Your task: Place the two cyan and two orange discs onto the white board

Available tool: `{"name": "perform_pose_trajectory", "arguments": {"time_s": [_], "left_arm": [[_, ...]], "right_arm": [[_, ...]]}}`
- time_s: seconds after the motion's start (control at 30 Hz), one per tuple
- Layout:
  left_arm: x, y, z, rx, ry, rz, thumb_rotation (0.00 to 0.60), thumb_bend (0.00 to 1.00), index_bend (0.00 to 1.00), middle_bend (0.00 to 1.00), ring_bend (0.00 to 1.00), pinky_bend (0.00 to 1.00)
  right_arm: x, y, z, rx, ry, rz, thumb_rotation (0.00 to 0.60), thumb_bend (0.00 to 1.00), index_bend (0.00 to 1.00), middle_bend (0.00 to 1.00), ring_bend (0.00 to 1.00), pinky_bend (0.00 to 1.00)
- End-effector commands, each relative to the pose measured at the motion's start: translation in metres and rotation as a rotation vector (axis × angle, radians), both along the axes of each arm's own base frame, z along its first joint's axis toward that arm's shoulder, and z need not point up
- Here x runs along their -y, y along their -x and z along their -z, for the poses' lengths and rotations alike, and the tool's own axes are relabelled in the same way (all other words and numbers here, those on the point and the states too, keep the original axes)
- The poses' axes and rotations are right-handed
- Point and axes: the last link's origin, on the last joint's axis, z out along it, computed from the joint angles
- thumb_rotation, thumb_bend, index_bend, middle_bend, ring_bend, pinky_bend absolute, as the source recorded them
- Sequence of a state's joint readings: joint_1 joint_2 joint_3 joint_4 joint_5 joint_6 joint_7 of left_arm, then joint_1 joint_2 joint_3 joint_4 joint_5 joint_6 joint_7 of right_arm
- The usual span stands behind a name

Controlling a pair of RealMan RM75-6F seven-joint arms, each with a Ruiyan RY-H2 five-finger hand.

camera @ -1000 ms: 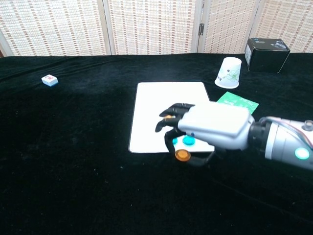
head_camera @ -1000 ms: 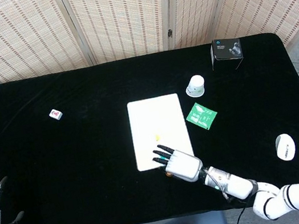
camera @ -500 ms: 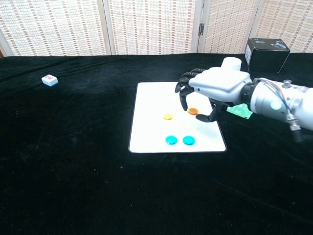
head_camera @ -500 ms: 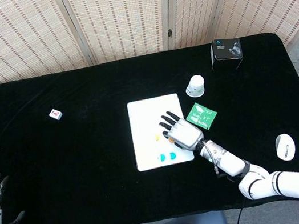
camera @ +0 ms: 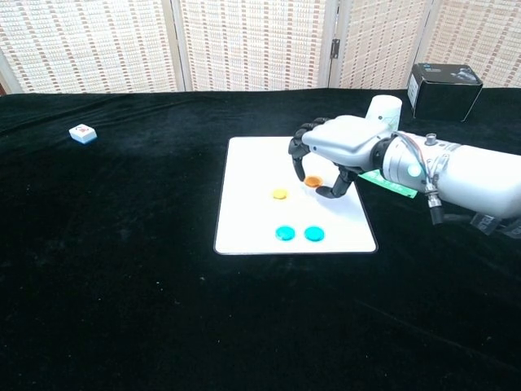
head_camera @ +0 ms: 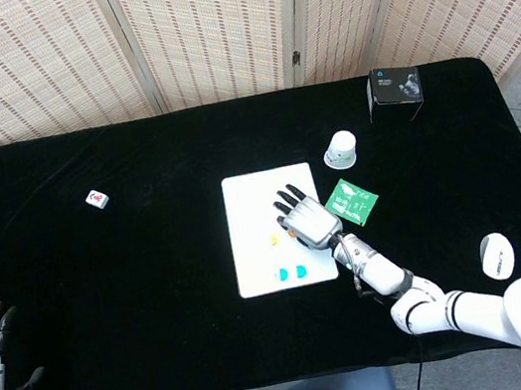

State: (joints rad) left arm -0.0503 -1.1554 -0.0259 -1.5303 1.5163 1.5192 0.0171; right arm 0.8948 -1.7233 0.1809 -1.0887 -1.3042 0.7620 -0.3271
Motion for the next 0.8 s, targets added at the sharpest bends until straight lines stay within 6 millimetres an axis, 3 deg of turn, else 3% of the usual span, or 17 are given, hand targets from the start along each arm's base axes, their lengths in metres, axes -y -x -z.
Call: {"name": "perform_pose_trajectory", "arguments": {"time_s": [0.03,0.43,0.8], "left_arm": [[-0.0001,0.0005,-0.0003,0.000,-0.001,-0.002,0.600,0.22,0.05,0.02,0.01,0.00],[0.0009,0.0034,0.0007,0.002,0.002,-0.009,0.600,0.23,0.05,0.02,0.01,0.00],[0.0009,0.0054,0.0014,0.006,0.002,-0.010,0.600,0.22,0.05,0.02,0.01,0.00]], "right_arm": [[0.0017,-0.0020,0.0034,0.001,-0.003,0.003,0.600,0.44,0.50,0.19,0.02,0.00],[0.0026,-0.0064,0.0105,-0.012,-0.007,-0.009,0.600,0.44,0.46,0.18,0.02,0.00],[-0.0002,-0.0071,0.0112,-0.016,-0.008,-0.017,0.600,0.44,0.30,0.17,0.02,0.00]]}}
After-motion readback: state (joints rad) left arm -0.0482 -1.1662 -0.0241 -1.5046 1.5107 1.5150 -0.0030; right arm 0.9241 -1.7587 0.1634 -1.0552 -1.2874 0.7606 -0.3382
